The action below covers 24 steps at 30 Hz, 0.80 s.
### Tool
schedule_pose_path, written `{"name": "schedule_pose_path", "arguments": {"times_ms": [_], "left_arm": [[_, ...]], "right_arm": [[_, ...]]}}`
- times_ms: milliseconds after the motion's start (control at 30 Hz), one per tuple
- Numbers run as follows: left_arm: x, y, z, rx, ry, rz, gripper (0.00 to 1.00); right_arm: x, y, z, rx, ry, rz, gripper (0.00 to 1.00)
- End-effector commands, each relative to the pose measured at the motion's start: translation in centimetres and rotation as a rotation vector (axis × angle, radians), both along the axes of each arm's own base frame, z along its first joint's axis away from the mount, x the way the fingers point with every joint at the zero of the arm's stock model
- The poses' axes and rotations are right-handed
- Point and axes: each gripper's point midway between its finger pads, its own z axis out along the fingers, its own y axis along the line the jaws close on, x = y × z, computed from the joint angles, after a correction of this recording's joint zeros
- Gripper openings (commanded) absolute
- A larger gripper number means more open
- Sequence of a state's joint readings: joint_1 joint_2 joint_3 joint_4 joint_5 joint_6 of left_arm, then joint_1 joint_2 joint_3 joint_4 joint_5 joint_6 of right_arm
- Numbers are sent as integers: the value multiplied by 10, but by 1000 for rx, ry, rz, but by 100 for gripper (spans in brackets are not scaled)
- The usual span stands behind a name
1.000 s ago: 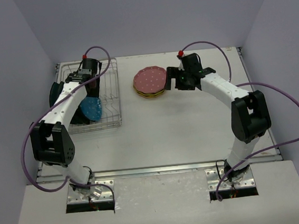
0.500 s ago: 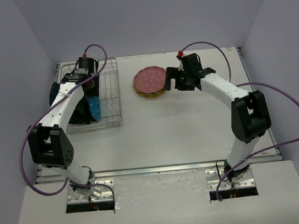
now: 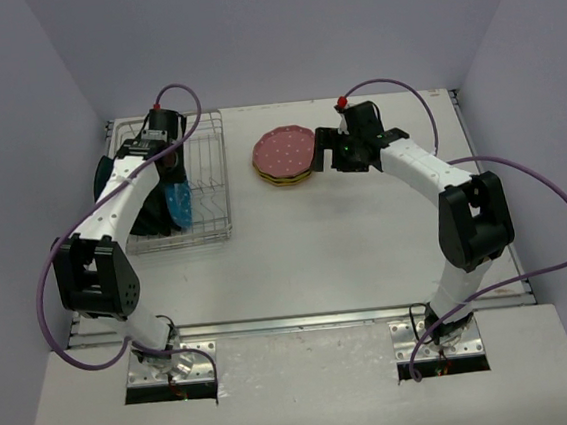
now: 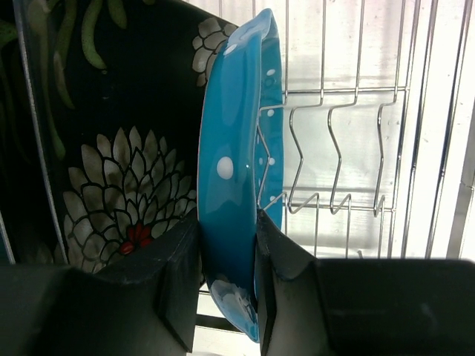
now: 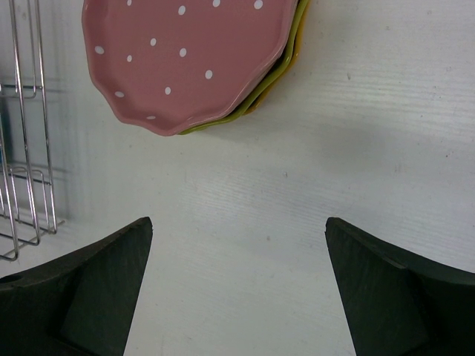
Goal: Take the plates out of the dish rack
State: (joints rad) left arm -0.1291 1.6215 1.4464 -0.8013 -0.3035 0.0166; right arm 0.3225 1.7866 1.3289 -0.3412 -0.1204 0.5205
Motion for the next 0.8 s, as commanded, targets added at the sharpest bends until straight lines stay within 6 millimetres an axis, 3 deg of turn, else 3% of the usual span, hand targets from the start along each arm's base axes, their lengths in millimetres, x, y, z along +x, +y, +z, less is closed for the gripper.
{"name": "schedule_pose_path", "arguments": {"times_ms": [0,167,500,767], "left_arm": [[2,-6,5,3,-11,-25,0],[4,-5,26,6,-53,-28,0],[15,5,102,53,-230,-22,0],[17,8,138,75,-311,-27,0]], "right_arm": [[7,6,22,39,-53,3,99],[8,8,27,48,-57,7,99],[10,14,39,74,-86,26,99],[13,20,47,102,-113,53,99]]}}
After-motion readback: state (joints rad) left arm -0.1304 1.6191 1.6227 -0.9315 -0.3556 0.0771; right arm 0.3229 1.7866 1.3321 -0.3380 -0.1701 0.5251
